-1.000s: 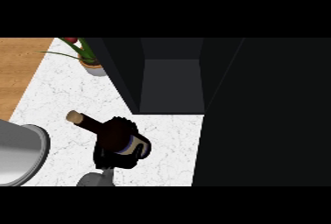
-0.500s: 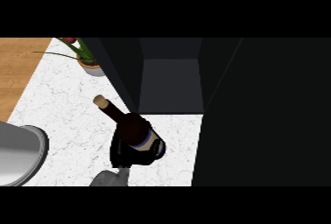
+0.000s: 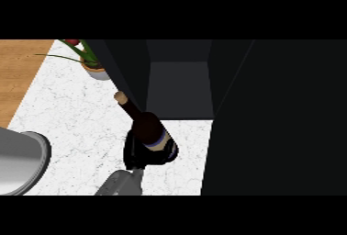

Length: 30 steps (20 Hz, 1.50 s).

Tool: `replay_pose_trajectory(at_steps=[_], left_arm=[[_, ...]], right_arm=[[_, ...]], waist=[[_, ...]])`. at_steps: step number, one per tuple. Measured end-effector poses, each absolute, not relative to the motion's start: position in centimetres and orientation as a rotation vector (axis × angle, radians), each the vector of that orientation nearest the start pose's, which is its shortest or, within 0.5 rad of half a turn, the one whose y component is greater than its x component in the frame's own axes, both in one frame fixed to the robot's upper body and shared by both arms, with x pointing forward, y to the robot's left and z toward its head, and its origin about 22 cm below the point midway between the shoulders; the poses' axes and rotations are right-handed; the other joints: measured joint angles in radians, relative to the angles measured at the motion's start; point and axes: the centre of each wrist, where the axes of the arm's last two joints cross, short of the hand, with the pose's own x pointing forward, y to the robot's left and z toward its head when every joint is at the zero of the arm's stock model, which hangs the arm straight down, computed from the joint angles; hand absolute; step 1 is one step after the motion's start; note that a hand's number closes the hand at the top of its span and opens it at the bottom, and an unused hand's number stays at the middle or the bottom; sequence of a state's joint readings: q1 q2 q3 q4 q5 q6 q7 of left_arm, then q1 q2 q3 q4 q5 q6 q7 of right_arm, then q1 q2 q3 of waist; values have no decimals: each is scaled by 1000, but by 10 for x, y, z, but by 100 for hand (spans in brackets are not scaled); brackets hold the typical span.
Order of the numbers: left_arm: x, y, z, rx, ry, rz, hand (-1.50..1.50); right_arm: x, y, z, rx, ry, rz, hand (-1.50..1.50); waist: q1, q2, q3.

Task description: Pick up the wine, place it into the cabinet and close the cabinet

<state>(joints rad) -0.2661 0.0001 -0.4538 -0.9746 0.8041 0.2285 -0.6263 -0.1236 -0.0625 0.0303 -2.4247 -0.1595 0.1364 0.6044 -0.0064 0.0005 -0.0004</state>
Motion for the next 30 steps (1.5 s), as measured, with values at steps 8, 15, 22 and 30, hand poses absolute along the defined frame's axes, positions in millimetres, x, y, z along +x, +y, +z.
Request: replay_pose_trajectory(at_steps=[8, 15, 22, 30], left_arm=[[282, 99, -79, -367, -1606, 404, 150], [313, 97, -68, -342, -1613, 412, 150], [338, 96, -57, -306, -1611, 452, 150], [356, 92, -42, -269, -1624, 439, 150]], right_arm=[[171, -215, 195, 260, -1913, 276, -150], [169, -213, 191, 278, -1915, 271, -150], [169, -219, 188, 279, -1928, 275, -150], [175, -221, 182, 285, -1930, 269, -150]], waist=[[-5, 1, 0], [-8, 2, 0], [-13, 2, 0], [-15, 4, -1]])
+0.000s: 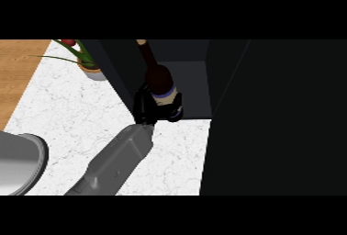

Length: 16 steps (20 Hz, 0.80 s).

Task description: Pick up the wine, place it into the cabinet and close the cabinet

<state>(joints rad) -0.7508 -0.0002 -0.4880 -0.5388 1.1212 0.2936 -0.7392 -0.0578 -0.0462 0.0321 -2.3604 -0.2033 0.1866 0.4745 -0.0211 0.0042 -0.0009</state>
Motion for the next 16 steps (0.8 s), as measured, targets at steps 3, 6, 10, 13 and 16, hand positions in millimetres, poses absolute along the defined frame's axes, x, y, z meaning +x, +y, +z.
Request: replay_pose_trajectory(at_steps=[3, 6, 10, 13, 16], left_arm=[[375, 90, -24, -271, -1616, 447, 150], [390, 88, -9, -257, -1614, 437, 150], [403, 88, 3, -235, -1597, 414, 150], [408, 87, 9, -211, -1588, 407, 150], [411, 89, 10, -212, -1587, 407, 150]], right_arm=[[177, -221, 183, 286, -1931, 267, -150], [176, -223, 182, 290, -1931, 271, -150], [173, -222, 182, 299, -1940, 274, -150], [177, -224, 183, 309, -1942, 278, -150], [180, -221, 182, 321, -1943, 291, -150]], waist=[[-3, 2, 0], [-10, 4, 0], [-20, 8, 0], [-33, 11, 0], [-41, 14, 0]])
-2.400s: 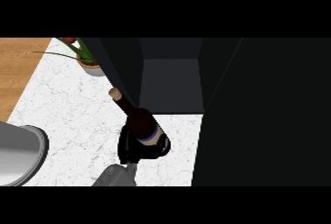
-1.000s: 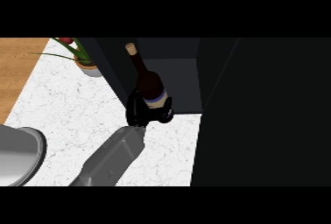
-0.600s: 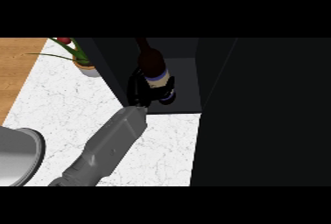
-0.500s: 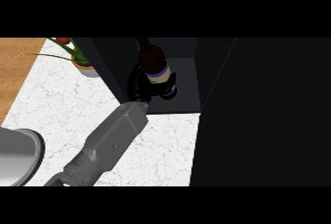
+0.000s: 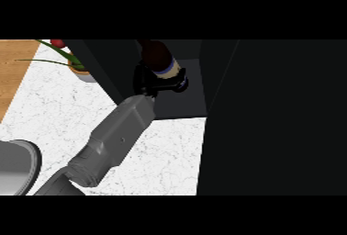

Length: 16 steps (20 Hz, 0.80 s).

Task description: Pick up the wine, place it into the cabinet and close the cabinet

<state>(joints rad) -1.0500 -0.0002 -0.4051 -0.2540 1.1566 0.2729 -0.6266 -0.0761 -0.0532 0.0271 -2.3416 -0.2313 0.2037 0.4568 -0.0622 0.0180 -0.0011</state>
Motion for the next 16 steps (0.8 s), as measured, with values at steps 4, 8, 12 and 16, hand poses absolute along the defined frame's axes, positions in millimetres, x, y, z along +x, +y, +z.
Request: replay_pose_trajectory(at_steps=[4, 8, 12, 16], left_arm=[[411, 89, 10, -212, -1594, 434, 150], [411, 88, 11, -211, -1593, 449, 150], [405, 90, 2, -216, -1584, 442, 150], [396, 87, -7, -211, -1571, 431, 150]], right_arm=[[182, -216, 180, 342, -1944, 300, -150], [186, -214, 179, 354, -1948, 316, -150], [188, -214, 175, 362, -1948, 327, -150], [189, -210, 178, 375, -1951, 331, -150]], waist=[[-12, 2, 0], [-26, 4, 0], [-36, 5, 0], [-52, 7, 0]])
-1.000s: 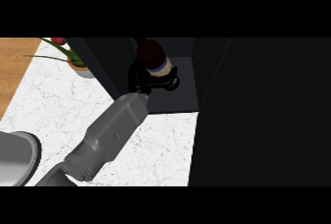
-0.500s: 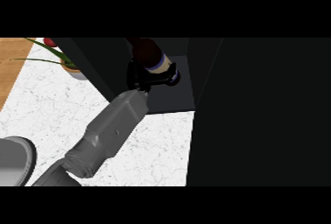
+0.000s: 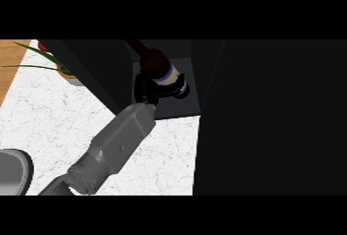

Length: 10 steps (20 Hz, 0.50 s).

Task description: Pick up the wine, place it into the cabinet and close the cabinet

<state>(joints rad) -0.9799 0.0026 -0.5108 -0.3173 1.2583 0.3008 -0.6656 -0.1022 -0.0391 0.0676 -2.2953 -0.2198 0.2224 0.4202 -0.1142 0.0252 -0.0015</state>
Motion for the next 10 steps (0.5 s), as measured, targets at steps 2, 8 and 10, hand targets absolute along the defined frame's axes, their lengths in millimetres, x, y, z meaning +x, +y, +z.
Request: replay_pose_trajectory(at_steps=[2, 8, 10], left_arm=[[394, 84, -7, -212, -1568, 430, 150], [390, 75, -4, -216, -1560, 470, 150], [389, 72, -3, -226, -1559, 491, -150]], right_arm=[[190, -208, 177, 386, -1955, 330, -150], [192, -207, 178, 396, -1953, 334, -150], [190, -205, 178, 394, -1956, 335, -150]], waist=[[-4, 1, 0], [-19, 5, -1], [-18, 4, -1]])
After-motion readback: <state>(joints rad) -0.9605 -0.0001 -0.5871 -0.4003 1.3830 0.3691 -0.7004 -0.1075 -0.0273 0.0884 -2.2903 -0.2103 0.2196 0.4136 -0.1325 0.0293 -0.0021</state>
